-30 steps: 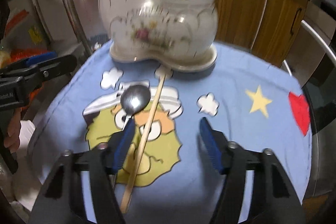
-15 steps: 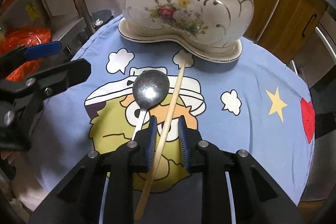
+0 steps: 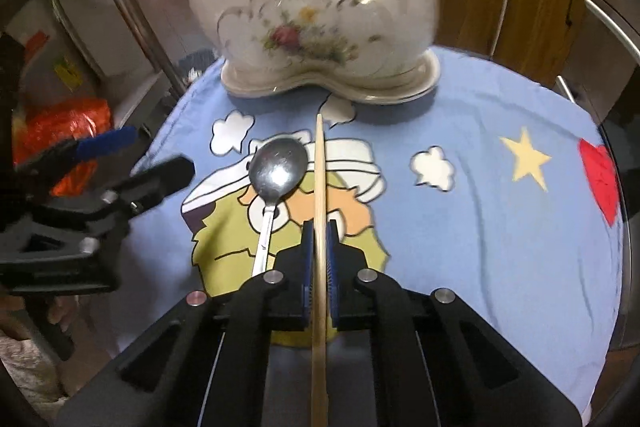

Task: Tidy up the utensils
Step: 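Close the right tool on a wooden chopstick while the left tool grasps the metal spoon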

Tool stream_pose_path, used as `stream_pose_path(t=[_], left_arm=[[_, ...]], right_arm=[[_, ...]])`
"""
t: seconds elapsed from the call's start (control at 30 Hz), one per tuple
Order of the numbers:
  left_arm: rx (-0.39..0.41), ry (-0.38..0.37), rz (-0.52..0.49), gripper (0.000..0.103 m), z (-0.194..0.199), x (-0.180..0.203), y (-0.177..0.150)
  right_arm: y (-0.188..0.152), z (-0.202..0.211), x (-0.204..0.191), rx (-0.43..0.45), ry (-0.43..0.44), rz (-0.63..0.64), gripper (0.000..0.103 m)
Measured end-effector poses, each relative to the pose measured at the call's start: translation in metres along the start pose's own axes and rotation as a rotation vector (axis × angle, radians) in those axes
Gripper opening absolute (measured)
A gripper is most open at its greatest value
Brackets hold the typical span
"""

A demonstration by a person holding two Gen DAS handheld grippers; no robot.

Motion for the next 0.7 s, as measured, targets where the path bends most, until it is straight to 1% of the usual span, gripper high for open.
stream_pose_path(t=[0.07, 0.17, 0.3, 0.37, 0.4, 0.5, 0.57, 0.63, 0.7], left_arm=[[-0.002, -0.003, -0.021, 0.096, 0.001, 0.01, -0.002], [-0.015, 0.019, -0.046, 0.094, -0.001, 0.028, -0.009], [-0.059, 0.02, -0.03, 0.092, -0.014, 0.047, -0.014], [-0.076, 0.047, -0.026, 0.078, -0.021, 0.053, -0.013], [-0.081, 0.054, -0.028, 0.076, -0.022, 0.056, -0.012], [-0.092, 0.092, -0.03, 0.072, -0.027, 0.063, -0.009], [-0.115, 0.108, -0.025, 0.061, -0.032, 0.067, -0.01], [-0.136, 0.113, -0.015, 0.053, -0.037, 0.07, -0.01], [-0.136, 0.144, -0.009, 0.052, -0.039, 0.069, -0.009]], right_arm=[[-0.003, 0.013, 0.008, 0.043, 0.01, -0.009, 0.006], [-0.009, 0.026, 0.023, 0.086, 0.03, -0.034, 0.006], [-0.017, 0.037, 0.037, 0.122, 0.046, -0.035, 0.006], [-0.02, 0.042, 0.041, 0.141, 0.049, -0.024, 0.006], [-0.02, 0.043, 0.042, 0.15, 0.052, -0.02, 0.006], [-0.023, 0.048, 0.048, 0.179, 0.067, -0.011, 0.006], [-0.023, 0.049, 0.051, 0.201, 0.074, -0.012, 0.006], [-0.025, 0.05, 0.056, 0.218, 0.088, -0.015, 0.006], [-0.025, 0.049, 0.057, 0.227, 0.108, -0.014, 0.006]])
Point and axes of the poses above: each gripper's, at about its wrist camera, not at the fingertips, and z roughly against the way its jaws point, x to its right, y to its top, the point moved 5 cm from there along -z, roughly the way its jaws point, and after that the axes turned 10 degrees about -x, right-handed, at the moved point
